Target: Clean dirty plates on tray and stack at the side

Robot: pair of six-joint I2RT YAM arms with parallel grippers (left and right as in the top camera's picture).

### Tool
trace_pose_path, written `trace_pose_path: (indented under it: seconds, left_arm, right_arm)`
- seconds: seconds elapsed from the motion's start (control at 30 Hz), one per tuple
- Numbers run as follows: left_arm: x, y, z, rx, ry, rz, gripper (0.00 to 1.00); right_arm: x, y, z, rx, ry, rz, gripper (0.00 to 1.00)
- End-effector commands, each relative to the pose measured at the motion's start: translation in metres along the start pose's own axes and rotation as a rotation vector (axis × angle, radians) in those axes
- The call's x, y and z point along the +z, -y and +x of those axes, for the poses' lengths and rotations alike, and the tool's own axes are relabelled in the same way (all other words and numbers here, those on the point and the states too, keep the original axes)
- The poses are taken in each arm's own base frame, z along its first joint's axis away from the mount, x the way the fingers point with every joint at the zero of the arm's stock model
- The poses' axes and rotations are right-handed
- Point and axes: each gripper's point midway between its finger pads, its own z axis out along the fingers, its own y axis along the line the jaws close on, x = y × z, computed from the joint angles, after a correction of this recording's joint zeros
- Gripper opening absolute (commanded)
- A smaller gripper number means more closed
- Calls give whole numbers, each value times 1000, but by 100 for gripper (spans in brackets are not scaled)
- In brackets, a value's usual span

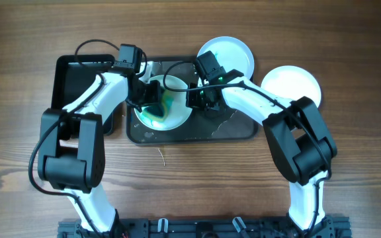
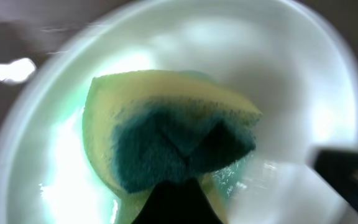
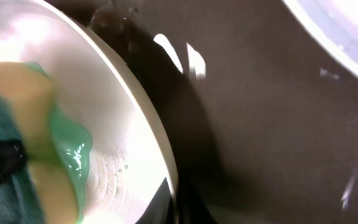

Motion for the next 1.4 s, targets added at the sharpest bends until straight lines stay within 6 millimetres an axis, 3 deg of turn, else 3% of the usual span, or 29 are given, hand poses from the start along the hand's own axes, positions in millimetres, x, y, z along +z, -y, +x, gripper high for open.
trace_pose_path:
  seconds: [0.0, 0.1, 0.2, 0.27, 0.33, 0.43, 0.53, 0.7, 0.8, 0.87, 0.97, 1.03, 1.13, 1.2, 1.27, 1.37]
  left_arm:
    - [13, 54, 24, 130, -79, 308, 4]
    - [19, 33, 10, 34, -32, 172, 4]
    - [18, -16, -5, -162, 47, -118, 4]
    - [1, -61, -9, -335, 128, -385, 4]
    - [-18, -84, -7, -417, 175, -554, 4]
    - [-26, -83, -1, -399, 139, -583, 4]
    - [-21, -72, 14, -389, 62, -545, 4]
    - [2, -1, 31, -103, -136, -126, 4]
    - [0, 43, 39, 81, -181, 149, 4]
    - [-2, 56, 36, 129, -167, 228, 4]
    - [0, 57, 23, 152, -113, 230, 4]
    - [3, 50, 10, 137, -63, 178, 4]
    - [5, 8, -17, -25, 57, -83, 4]
    - [-4, -29, -31, -151, 153, -294, 4]
    - [-19, -62, -37, -257, 240, -490, 4]
    - [-32, -83, -31, -311, 267, -624, 4]
  right_arm:
    - [14, 5, 5, -5, -29, 10, 4]
    - [14, 6, 6, -5, -31, 11, 4]
    - [14, 6, 6, -5, -31, 11, 4]
    - [14, 6, 6, -5, -31, 11, 4]
    - [14, 6, 6, -5, -31, 11, 4]
    - [14, 6, 6, -5, -31, 11, 4]
    - [14, 5, 5, -5, -31, 11, 4]
    - [14, 5, 5, -5, -31, 11, 4]
    - [14, 5, 6, -5, -31, 10, 4]
    - [14, 5, 6, -5, -33, 8, 4]
    - [14, 5, 6, -5, -34, 8, 4]
    - [14, 5, 6, -5, -33, 8, 4]
    - [14, 5, 6, -5, -34, 8, 4]
    - [14, 5, 6, -5, -33, 9, 4]
    - [14, 5, 6, -5, -33, 9, 4]
    - [14, 5, 6, -5, -33, 9, 4]
